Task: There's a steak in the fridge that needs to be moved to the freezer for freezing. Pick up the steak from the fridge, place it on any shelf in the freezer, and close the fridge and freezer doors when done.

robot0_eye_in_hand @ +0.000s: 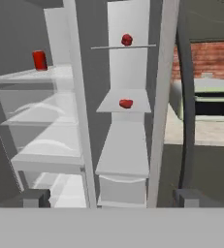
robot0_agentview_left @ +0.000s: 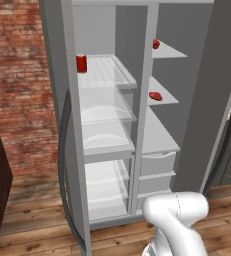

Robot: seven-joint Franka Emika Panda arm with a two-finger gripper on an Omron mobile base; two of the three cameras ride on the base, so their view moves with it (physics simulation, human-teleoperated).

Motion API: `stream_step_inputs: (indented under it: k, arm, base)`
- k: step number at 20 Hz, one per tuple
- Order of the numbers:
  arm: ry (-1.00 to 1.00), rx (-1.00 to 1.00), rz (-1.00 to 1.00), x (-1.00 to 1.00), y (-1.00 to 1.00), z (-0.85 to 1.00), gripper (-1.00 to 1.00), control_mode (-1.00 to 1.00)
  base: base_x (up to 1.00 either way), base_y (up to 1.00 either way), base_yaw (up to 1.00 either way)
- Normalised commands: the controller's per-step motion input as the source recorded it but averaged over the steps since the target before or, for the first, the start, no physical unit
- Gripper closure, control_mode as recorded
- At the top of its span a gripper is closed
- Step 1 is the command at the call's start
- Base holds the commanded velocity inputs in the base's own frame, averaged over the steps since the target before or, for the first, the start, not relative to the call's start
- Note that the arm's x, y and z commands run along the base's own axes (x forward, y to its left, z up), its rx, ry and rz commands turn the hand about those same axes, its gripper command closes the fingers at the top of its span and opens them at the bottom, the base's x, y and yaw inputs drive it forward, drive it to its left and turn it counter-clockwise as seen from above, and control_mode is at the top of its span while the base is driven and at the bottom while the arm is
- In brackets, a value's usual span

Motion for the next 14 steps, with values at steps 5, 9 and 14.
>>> stream_step_inputs:
  k: [5,9,14]
  arm:
    - [-0.05,0.00,0.09,0.37,-0.54,-0.17,-1.00,-1.00]
    - [-0.08,0.00,0.11,0.08,-0.73,-0.14,-1.00,-1.00]
    - [-0.07,0.00,0.10,0.13,-0.56,-0.22,-1.00,-1.00]
  base:
    - [0.00,0.00,0.00]
    - [0.00,0.00,0.00]
    - [0.00,0.00,0.00]
